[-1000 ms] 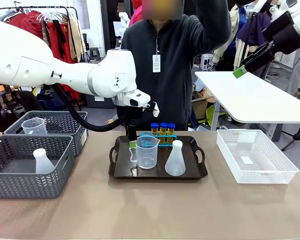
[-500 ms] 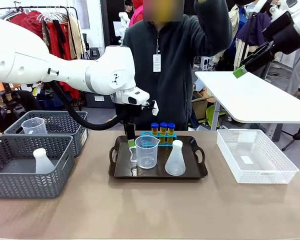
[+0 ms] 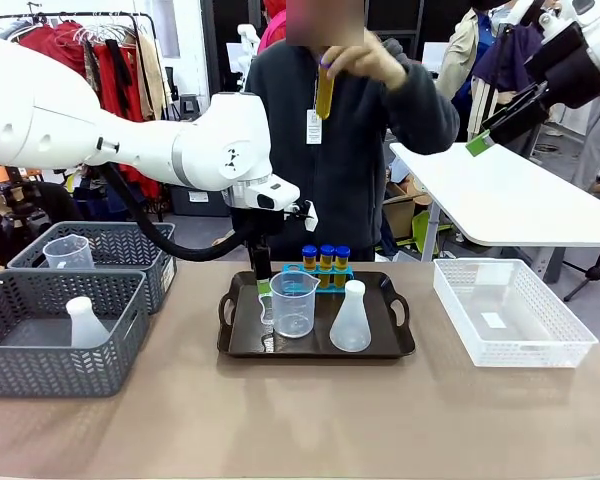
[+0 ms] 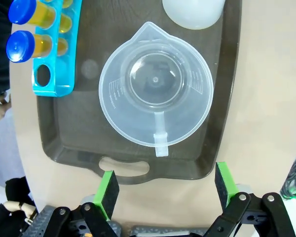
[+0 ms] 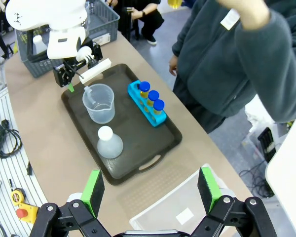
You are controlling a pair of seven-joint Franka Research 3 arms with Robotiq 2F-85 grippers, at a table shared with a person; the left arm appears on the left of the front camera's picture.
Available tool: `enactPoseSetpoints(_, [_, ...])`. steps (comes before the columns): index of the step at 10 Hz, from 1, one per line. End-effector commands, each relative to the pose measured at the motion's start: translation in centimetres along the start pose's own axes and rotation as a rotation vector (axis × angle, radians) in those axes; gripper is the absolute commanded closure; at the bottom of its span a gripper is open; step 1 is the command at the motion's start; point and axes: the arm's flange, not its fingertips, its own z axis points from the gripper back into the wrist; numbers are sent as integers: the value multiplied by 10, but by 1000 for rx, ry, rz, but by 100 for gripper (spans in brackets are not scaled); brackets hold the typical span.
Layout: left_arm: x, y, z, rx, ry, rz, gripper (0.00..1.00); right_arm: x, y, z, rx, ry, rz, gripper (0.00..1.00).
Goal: Prepare the laboratory tools.
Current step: Pick up one Large Measuring Cup and place it on the Handle tray.
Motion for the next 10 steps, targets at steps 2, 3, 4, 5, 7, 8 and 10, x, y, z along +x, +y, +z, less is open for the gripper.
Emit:
enactPoseSetpoints(2, [0,0,0,0,0,0,0,0,0,1,3,-8,2,0])
enactPoseSetpoints(3, [-12,-1,12,-49,-12,11,0,0,0,1,3,-8,2,0])
enactPoseSetpoints(4, [-19,-5,24,-64,-38,8,0,0,0,1,3,-8,2,0])
enactPoseSetpoints(5, [-26,-10,36,-88,-72,1,0,0,0,1,3,-8,2,0])
enactPoseSetpoints(7, [-42,-7,64,-108,-160,15,0,0,0,1,3,-8,2,0])
enactPoseSetpoints(8, [-57,-4,86,-119,-218,14,0,0,0,1,3,-8,2,0])
enactPoseSetpoints(10, [-76,0,125,-86,-345,22,0,0,0,1,3,-8,2,0])
